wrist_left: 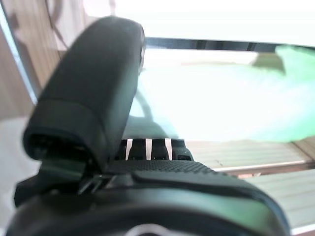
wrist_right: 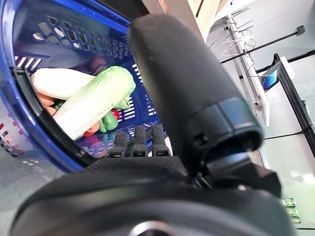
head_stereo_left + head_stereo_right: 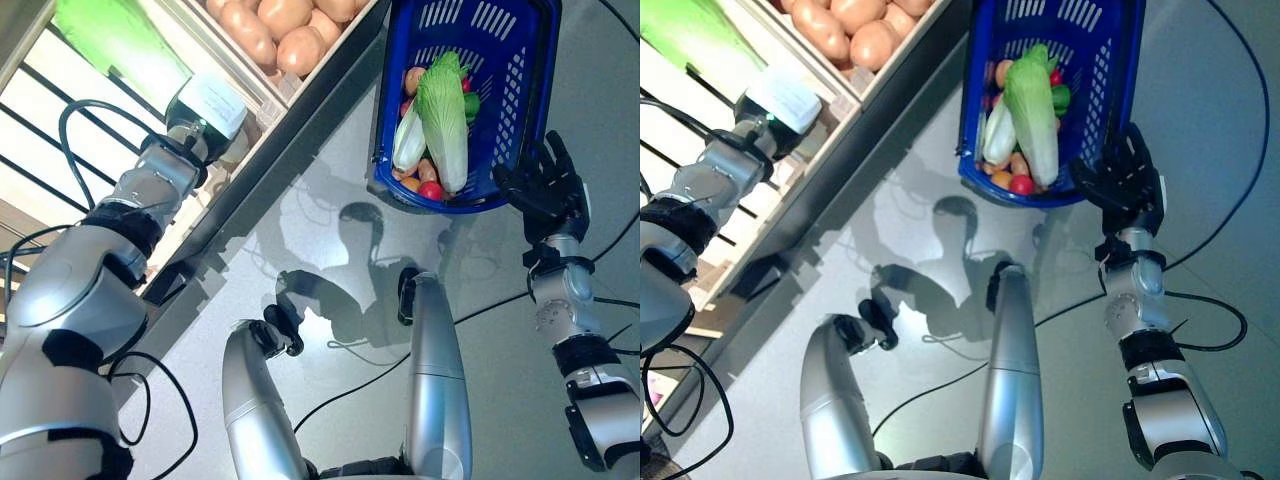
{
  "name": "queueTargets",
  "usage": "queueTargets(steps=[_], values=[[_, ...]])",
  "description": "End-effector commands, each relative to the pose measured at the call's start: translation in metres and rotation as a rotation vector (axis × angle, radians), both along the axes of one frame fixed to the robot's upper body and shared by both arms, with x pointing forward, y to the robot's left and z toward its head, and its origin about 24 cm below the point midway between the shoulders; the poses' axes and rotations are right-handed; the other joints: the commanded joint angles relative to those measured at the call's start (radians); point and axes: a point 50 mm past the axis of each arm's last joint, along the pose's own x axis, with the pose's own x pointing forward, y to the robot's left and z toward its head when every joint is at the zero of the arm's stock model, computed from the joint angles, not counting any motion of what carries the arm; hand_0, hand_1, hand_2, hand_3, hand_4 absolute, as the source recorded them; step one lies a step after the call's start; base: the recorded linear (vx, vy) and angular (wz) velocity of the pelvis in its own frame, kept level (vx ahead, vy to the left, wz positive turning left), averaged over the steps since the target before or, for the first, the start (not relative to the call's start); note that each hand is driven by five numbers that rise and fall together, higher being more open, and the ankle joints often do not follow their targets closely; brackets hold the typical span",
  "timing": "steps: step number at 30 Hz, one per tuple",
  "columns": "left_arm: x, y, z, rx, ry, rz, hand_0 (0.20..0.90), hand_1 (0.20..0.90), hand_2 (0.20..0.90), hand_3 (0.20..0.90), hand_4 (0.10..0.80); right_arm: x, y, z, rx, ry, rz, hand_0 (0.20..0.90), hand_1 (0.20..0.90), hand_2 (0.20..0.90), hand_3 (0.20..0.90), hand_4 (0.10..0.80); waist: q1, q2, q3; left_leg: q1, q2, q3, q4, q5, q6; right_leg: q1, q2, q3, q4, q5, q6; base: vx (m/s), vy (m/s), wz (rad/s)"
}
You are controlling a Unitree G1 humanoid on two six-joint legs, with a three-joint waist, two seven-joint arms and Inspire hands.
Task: Put vegetables into the basket
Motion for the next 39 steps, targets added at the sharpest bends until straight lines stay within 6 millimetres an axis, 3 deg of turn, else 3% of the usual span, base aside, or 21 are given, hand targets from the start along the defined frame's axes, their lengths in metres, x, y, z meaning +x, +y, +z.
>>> queueTargets(steps=[1, 6, 12, 19, 23, 24, 26, 28, 29, 32, 33, 36, 39], values=[[-0.016, 0.060, 0.021, -0.046, -0.099, 0.219, 0.300, 0.300, 0.300, 0.300, 0.400, -0.009, -0.018, 0.060, -0.024, -0.280, -0.032, 0.900, 0.900, 0.900, 0.900, 0.800, -0.007, -0.007, -0.004, 0.031, 0.013, -0.022, 0.001, -0.086, -0.036, 0.106, -0.043, 0.012, -0.120, 0.087, 0.041, 0.000, 0.000, 0.00], [-0.019, 0.060, 0.025, -0.065, -0.168, 0.144, 0.300, 0.300, 0.300, 0.300, 0.400, -0.008, -0.012, 0.058, -0.020, -0.285, -0.006, 0.900, 0.900, 0.900, 0.900, 0.800, 0.000, -0.012, -0.004, 0.084, 0.012, -0.026, -0.021, -0.082, -0.035, 0.160, -0.043, 0.006, -0.131, 0.080, 0.035, -0.004, -0.001, 0.02], [-0.023, 0.062, 0.024, -0.105, -0.180, 0.055, 0.300, 0.300, 0.300, 0.300, 0.400, -0.008, -0.008, 0.052, -0.011, -0.271, -0.018, 0.900, 0.900, 0.900, 0.900, 0.800, 0.006, -0.019, -0.004, 0.259, 0.004, -0.018, -0.114, -0.056, -0.033, 0.335, -0.039, -0.019, -0.197, 0.075, 0.019, 0.056, -0.009, 0.07], [-0.029, 0.066, 0.010, -0.238, -0.192, -0.012, 0.300, 0.300, 0.300, 0.300, 0.400, -0.012, -0.001, 0.033, -0.019, -0.225, -0.001, 0.900, 0.900, 0.900, 0.900, 0.800, 0.014, -0.018, -0.088, 0.416, -0.012, 0.021, -0.254, 0.000, -0.026, 0.485, -0.034, -0.058, -0.295, 0.090, 0.002, 0.083, -0.008, 0.05], [-0.034, 0.067, -0.007, -0.559, -0.234, -0.068, 0.300, 0.300, 0.300, 0.300, 0.400, -0.013, 0.012, 0.012, -0.050, -0.130, 0.015, 0.900, 0.900, 0.900, 0.900, 0.800, 0.029, -0.031, -0.152, 0.541, -0.035, 0.041, -0.384, 0.049, -0.019, 0.615, -0.029, -0.089, -0.401, 0.110, -0.003, 0.120, -0.061, 0.04], [-0.035, 0.066, -0.014, -0.717, -0.239, -0.098, 0.300, 0.300, 0.300, 0.300, 0.400, -0.012, 0.019, 0.002, -0.073, -0.081, 0.057, 0.900, 0.900, 0.900, 0.900, 0.800, 0.038, -0.037, -0.172, 0.586, -0.047, 0.043, -0.433, 0.069, -0.018, 0.661, -0.029, -0.102, -0.444, 0.119, -0.002, 0.132, -0.040, 0.05], [-0.039, 0.061, -0.030, -0.893, -0.239, -0.157, 0.300, 0.300, 0.300, 0.300, 0.400, -0.012, 0.030, -0.015, -0.102, 0.019, 0.077, 0.900, 0.900, 0.900, 0.900, 0.800, 0.049, -0.043, -0.211, 0.662, -0.063, 0.058, -0.538, 0.134, -0.009, 0.742, -0.011, -0.131, -0.550, 0.164, -0.012, 0.113, -0.043, 0.05], [-0.040, 0.055, -0.041, -1.007, -0.217, -0.180, 0.300, 0.300, 0.300, 0.300, 0.400, -0.014, 0.034, -0.026, -0.096, 0.069, 0.104, 0.900, 0.900, 0.900, 0.900, 0.800, 0.057, -0.044, -0.238, 0.722, -0.078, 0.066, -0.607, 0.161, -0.010, 0.803, 0.005, -0.145, -0.622, 0.181, -0.011, 0.159, -0.032, 0.00], [-0.042, 0.047, -0.060, -1.246, -0.170, -0.207, 0.300, 0.300, 0.300, 0.300, 0.400, -0.018, 0.041, -0.044, -0.090, 0.134, 0.136, 0.900, 0.900, 0.900, 0.900, 0.800, 0.068, -0.043, -0.278, 0.797, -0.099, 0.079, -0.697, 0.196, -0.012, 0.882, 0.023, -0.168, -0.720, 0.205, -0.008, 0.248, -0.029, -0.13], [-0.051, 0.029, -0.098, -1.562, -0.066, -0.248, 0.300, 0.300, 0.300, 0.300, 0.400, -0.030, 0.055, -0.077, -0.067, 0.248, 0.165, 0.900, 0.900, 0.900, 0.900, 0.800, 0.080, -0.042, -0.345, 0.925, -0.132, 0.110, -0.877, 0.262, -0.010, 1.020, 0.054, -0.197, -0.905, 0.257, 0.006, 0.244, -0.026, -0.02], [-0.052, 0.027, -0.103, -1.604, -0.055, -0.253, 0.300, 0.300, 0.300, 0.300, 0.400, -0.032, 0.056, -0.081, -0.064, 0.261, 0.163, 0.900, 0.900, 0.900, 0.900, 0.800, 0.081, -0.041, -0.355, 0.943, -0.137, 0.115, -0.908, 0.274, -0.012, 1.040, 0.059, -0.201, -0.937, 0.265, 0.009, 0.238, -0.034, 0.06], [-0.058, 0.008, -0.122, -1.989, 0.028, -0.338, 0.300, 0.300, 0.300, 0.300, 0.400, -0.037, 0.069, -0.089, -0.053, 0.290, 0.198, 0.900, 0.900, 0.900, 0.900, 0.800, 0.090, -0.041, -0.409, 1.023, -0.163, 0.113, -1.048, 0.326, -0.011, 1.131, 0.087, -0.206, -1.064, 0.313, 0.022, 0.127, -0.029, 0.09], [-0.066, -0.011, -0.134, -2.133, 0.052, -0.427, 0.300, 0.300, 0.300, 0.300, 0.400, -0.038, 0.085, -0.094, -0.011, 0.306, 0.247, 0.900, 0.900, 0.900, 0.900, 0.800, 0.110, -0.040, -0.435, 1.071, -0.175, 0.096, -1.157, 0.365, -0.017, 1.181, 0.094, -0.223, -1.150, 0.352, 0.035, 0.065, -0.036, 0.02]])
